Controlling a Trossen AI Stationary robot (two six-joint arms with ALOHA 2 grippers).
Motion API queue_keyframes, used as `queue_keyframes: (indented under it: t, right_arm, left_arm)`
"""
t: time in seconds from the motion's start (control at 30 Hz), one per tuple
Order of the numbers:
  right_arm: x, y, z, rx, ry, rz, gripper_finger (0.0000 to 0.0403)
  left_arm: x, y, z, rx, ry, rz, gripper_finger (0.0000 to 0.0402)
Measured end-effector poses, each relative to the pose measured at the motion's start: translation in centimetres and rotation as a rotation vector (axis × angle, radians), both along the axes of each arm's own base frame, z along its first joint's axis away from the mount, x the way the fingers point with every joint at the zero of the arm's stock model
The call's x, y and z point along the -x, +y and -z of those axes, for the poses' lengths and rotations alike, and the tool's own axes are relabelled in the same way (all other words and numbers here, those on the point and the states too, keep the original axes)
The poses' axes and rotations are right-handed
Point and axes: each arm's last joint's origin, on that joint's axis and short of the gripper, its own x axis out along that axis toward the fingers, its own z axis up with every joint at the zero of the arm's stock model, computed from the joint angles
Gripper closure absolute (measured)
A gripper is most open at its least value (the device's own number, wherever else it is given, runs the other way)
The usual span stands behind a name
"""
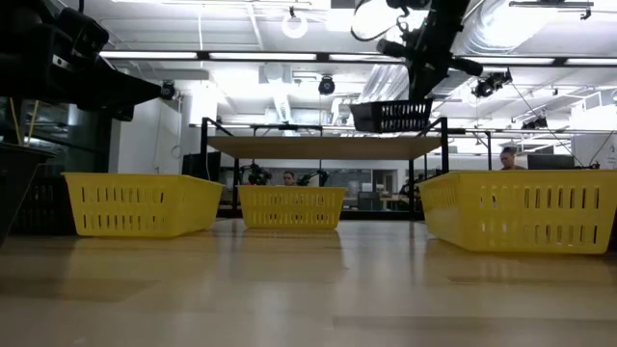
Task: Stack baskets on shelf by color
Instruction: Put the black bin on the shelf
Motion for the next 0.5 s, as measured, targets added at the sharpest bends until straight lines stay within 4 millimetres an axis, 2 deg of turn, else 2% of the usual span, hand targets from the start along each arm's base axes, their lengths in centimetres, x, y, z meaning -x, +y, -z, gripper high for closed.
queue_keyframes:
  t: [0.2, 0.5]
  right_arm:
    - [0.29, -0.24, 0.95, 0.006, 0.021, 0.075, 0.0354]
    - [0.06, -0.41, 0.76, 0.058, 0.028, 0.052, 0.0263]
  left_arm:
    - [0.0, 0.0, 0.01, 0.0, 0.0, 0.0, 0.0398]
    - [0.0, 0.0, 0.0, 0.0, 0.0, 0.0, 0.0398]
